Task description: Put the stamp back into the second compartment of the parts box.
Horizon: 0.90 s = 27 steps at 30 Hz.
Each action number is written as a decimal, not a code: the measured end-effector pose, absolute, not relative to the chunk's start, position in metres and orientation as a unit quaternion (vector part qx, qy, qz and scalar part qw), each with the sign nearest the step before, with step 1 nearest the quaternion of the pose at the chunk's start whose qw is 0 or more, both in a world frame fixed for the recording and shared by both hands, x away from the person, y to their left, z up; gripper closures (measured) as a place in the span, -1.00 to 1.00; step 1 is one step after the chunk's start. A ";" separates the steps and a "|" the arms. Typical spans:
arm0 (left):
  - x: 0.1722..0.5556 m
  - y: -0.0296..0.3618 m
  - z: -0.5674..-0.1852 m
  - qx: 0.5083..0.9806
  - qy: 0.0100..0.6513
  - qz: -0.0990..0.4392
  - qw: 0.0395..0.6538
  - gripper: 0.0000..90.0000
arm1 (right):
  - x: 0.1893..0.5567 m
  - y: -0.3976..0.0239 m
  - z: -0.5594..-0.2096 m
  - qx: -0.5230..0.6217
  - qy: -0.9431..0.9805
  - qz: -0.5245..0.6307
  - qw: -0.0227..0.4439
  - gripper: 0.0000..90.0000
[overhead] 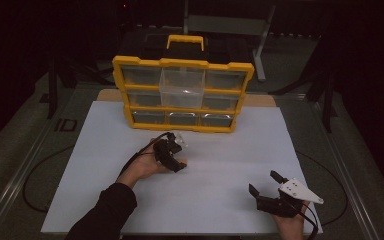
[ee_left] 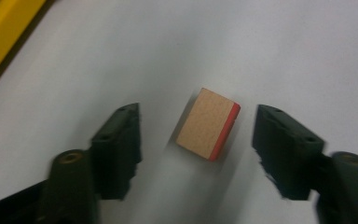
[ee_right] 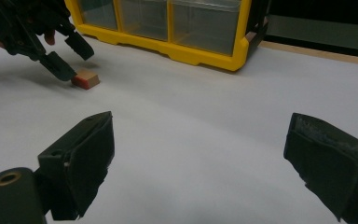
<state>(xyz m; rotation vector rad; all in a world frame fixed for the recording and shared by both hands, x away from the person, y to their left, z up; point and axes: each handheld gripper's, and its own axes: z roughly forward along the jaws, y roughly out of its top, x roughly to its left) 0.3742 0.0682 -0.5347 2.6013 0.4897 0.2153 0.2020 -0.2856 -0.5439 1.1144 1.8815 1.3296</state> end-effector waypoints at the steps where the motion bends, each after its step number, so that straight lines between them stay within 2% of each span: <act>1: 0.374 0.068 -0.535 0.951 0.179 0.079 0.241 -0.09 | 0.202 -0.286 -0.544 0.417 0.704 0.498 0.287 -0.81; 12: 0.377 0.065 -0.543 0.958 0.172 0.056 0.224 0.43 | 0.202 -0.286 -0.544 0.417 0.704 0.498 0.286 -0.81; 27: 0.375 0.070 -0.535 0.957 0.177 0.056 0.222 0.47 | 0.202 -0.285 -0.544 0.416 0.705 0.498 0.286 -0.81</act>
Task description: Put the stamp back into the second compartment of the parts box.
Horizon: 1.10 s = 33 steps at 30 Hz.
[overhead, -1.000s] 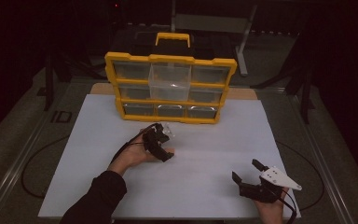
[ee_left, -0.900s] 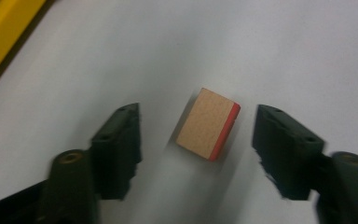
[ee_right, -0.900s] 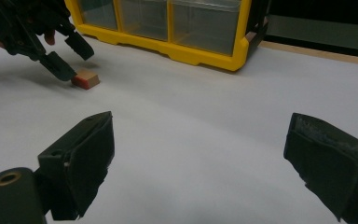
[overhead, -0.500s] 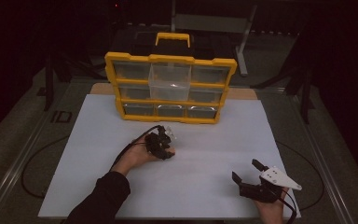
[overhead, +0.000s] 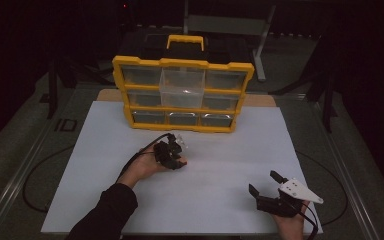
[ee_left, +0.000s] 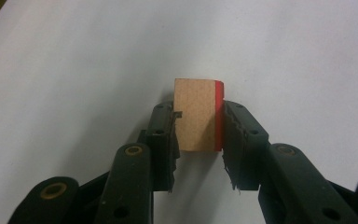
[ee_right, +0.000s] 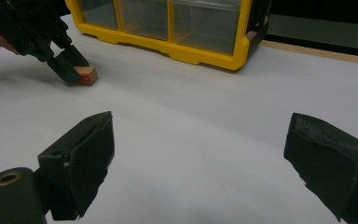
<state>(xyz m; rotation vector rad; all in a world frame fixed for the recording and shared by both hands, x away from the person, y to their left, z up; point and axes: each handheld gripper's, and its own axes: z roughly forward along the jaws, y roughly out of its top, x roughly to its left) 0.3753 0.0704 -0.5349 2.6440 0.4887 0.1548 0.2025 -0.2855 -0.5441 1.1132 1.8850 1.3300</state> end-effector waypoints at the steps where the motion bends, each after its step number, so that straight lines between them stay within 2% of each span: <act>1: 0.375 0.071 -0.534 0.957 0.177 0.057 0.222 0.47 | 0.203 -0.285 -0.544 0.416 0.705 0.497 0.286 -0.81; 33: 0.372 0.095 -0.505 0.952 0.201 0.079 0.216 0.47 | 0.202 -0.286 -0.544 0.418 0.704 0.499 0.284 -0.81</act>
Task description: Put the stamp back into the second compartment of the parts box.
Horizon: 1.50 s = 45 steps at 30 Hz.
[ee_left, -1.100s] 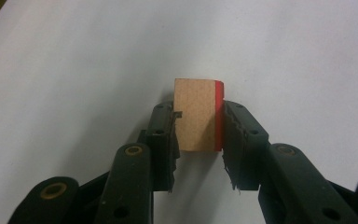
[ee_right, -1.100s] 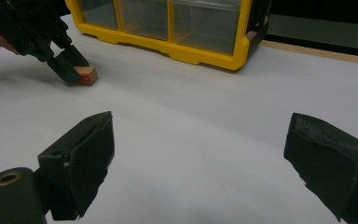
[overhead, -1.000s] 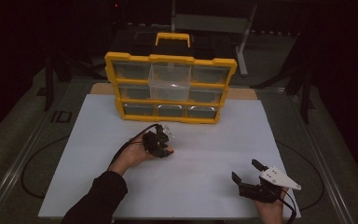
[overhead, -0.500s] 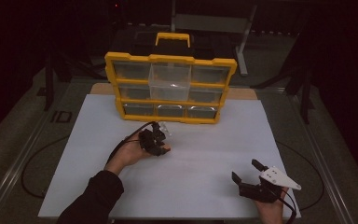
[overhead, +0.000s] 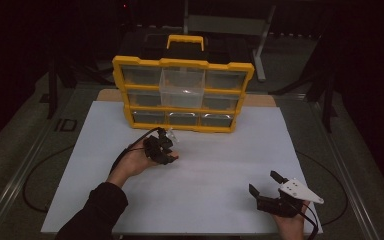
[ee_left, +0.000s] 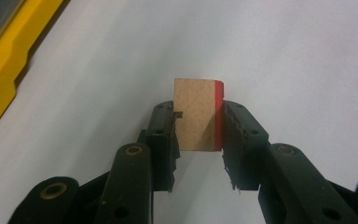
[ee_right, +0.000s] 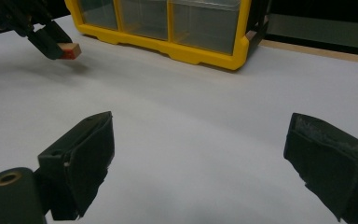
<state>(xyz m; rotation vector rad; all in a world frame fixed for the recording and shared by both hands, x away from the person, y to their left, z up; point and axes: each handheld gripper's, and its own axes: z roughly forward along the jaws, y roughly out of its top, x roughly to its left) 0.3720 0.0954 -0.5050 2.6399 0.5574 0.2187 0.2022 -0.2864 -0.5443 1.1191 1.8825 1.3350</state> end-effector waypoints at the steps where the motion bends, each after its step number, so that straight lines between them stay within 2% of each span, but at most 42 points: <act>1: 0.372 0.095 -0.505 0.952 0.201 0.079 0.216 0.47 | 0.202 -0.286 -0.544 0.418 0.704 0.499 0.284 -0.81; 45: 0.370 0.132 -0.467 0.940 0.227 0.103 0.232 0.47 | 0.202 -0.286 -0.545 0.418 0.704 0.500 0.281 -0.81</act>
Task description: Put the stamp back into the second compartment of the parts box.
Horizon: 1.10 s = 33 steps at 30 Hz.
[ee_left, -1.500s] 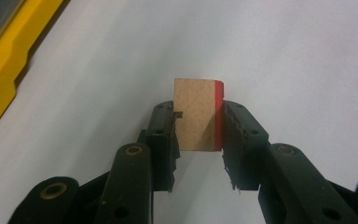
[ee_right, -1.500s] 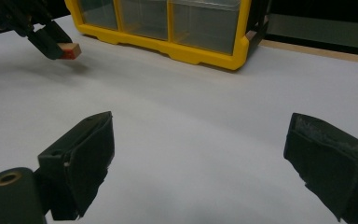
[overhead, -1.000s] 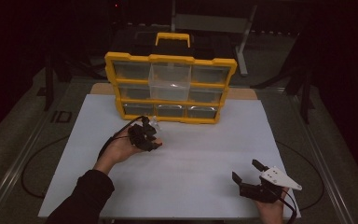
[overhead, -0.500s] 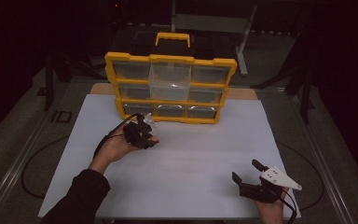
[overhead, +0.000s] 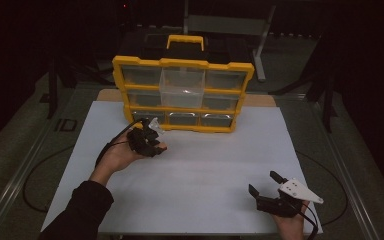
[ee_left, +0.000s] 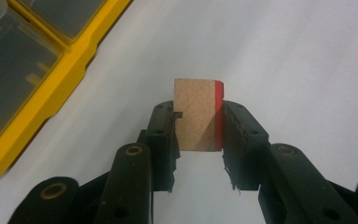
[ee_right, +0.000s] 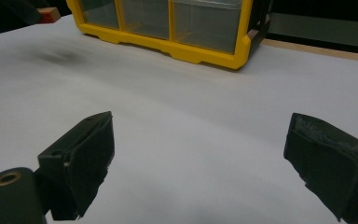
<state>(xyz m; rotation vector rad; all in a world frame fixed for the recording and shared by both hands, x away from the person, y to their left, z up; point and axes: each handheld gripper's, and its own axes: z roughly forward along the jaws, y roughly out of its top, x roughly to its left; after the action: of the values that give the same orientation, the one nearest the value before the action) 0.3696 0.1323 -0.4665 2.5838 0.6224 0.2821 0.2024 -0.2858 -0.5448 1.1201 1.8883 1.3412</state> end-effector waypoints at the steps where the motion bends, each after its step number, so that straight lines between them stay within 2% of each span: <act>1: 0.369 0.133 -0.466 0.940 0.228 0.104 0.233 0.47 | 0.202 -0.286 -0.545 0.418 0.704 0.500 0.281 -0.81; 33: 0.370 0.148 -0.435 0.939 0.224 0.112 0.237 0.47 | 0.202 -0.286 -0.545 0.418 0.705 0.500 0.279 -0.81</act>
<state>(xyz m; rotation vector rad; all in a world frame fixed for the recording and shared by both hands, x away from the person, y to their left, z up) 0.3703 0.1479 -0.4354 2.5726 0.6152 0.3059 0.2025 -0.2861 -0.5451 1.1223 1.8913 1.3404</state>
